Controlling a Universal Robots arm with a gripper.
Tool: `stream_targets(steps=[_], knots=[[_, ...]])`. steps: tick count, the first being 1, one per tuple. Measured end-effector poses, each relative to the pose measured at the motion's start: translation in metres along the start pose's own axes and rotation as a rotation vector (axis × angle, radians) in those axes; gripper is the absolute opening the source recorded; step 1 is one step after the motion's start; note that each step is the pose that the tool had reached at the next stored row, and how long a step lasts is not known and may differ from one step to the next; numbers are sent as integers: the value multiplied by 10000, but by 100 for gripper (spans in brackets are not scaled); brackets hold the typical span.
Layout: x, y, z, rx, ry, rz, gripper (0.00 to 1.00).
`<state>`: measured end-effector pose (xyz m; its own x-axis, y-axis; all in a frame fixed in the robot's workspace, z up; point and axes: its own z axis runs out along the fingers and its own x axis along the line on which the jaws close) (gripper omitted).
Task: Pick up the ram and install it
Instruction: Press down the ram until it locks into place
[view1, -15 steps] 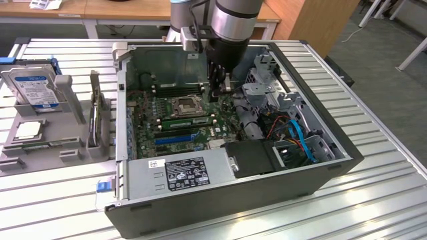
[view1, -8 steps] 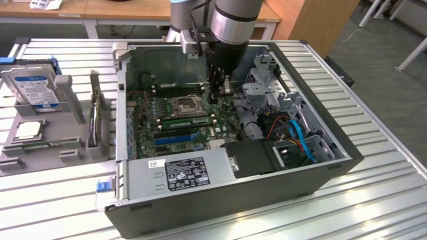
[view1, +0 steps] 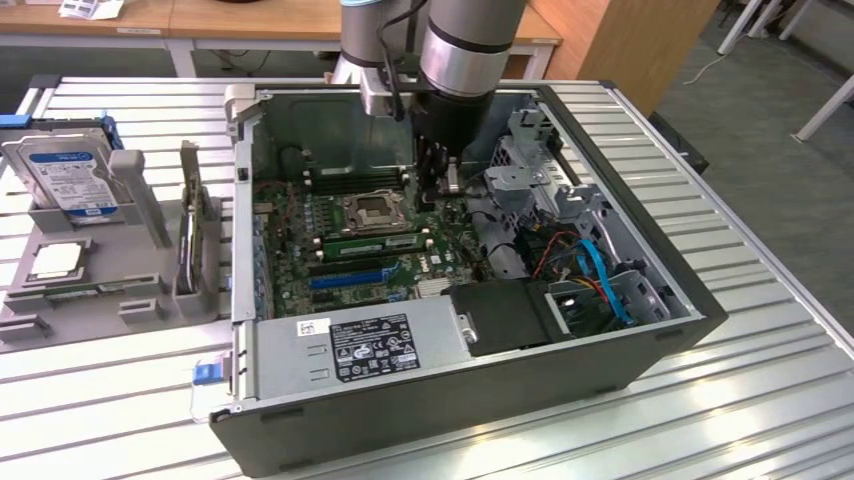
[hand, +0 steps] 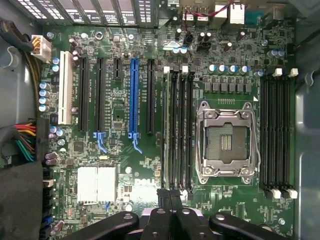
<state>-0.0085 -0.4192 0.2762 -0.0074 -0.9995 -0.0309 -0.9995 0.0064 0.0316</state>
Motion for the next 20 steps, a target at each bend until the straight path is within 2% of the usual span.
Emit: stream_targets(steps=[20], knots=[[5,-5,173,0,0,0,10]])
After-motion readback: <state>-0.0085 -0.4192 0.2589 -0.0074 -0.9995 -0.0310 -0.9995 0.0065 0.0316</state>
